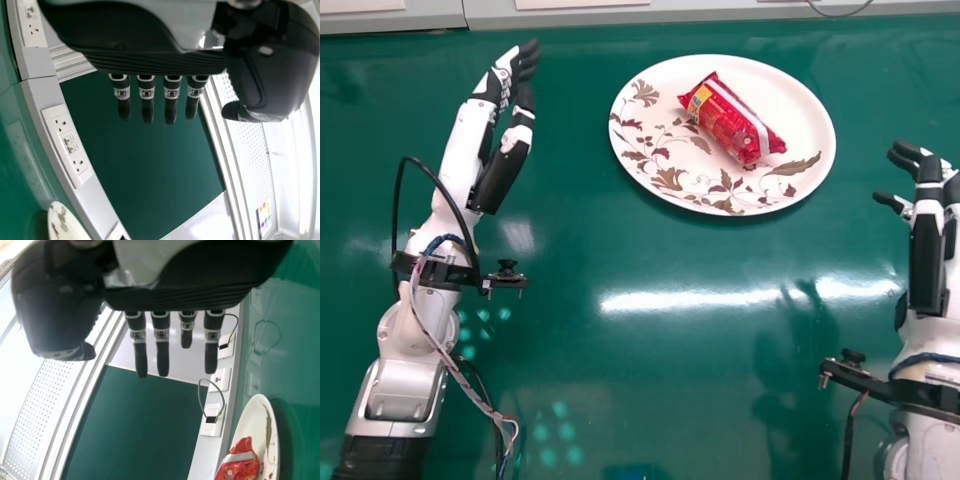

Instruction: Pick up biscuit and place it in the plate

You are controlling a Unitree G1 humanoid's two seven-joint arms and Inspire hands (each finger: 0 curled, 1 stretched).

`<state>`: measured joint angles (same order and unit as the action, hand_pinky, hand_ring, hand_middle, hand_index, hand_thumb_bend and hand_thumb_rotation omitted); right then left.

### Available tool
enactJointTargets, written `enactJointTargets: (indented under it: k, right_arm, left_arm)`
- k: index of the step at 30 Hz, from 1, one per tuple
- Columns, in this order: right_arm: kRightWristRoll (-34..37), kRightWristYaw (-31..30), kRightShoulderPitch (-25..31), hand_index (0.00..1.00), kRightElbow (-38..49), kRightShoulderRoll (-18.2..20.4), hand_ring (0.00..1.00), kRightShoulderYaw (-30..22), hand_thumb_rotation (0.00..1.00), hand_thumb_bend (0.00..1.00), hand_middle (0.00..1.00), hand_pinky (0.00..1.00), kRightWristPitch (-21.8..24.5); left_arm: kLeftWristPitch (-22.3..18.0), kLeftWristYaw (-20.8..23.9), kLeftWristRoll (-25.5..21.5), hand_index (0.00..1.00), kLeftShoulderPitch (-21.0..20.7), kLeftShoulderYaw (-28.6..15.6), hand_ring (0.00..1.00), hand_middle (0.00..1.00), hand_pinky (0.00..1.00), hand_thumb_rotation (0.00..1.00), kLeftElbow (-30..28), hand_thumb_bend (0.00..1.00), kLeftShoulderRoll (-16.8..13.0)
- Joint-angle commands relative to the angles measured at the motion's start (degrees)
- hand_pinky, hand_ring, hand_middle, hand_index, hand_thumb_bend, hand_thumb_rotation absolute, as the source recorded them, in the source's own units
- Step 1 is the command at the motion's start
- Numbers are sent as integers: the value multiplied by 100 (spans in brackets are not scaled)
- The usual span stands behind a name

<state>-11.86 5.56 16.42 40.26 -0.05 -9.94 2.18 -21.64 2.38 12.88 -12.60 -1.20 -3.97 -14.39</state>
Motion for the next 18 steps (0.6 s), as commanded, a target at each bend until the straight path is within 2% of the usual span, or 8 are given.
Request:
enactJointTargets:
  k: [1,3,6,13,18]
  right_arm:
    - [20,55,68,77,85,23,80,-67,32,60,80,69,-24]
    - [35,68,89,77,85,49,80,-74,31,59,80,70,-60]
    - [75,70,164,77,89,62,80,-101,30,60,81,70,-149]
    - [137,43,317,77,308,94,80,-117,30,61,81,72,-62]
    - [-115,269,430,77,287,305,79,68,30,62,80,71,-196]
  left_arm:
    - [-234,103,52,99,146,29,97,97,99,42,113,21,84]
    - [-283,101,28,99,212,10,99,99,100,42,110,19,121]
    - [-112,103,13,100,353,-26,100,100,100,42,-118,19,193]
    - [-134,57,-87,99,475,-137,100,98,100,21,-398,15,182]
    - [-336,49,-132,99,463,-244,99,95,100,16,-246,13,79]
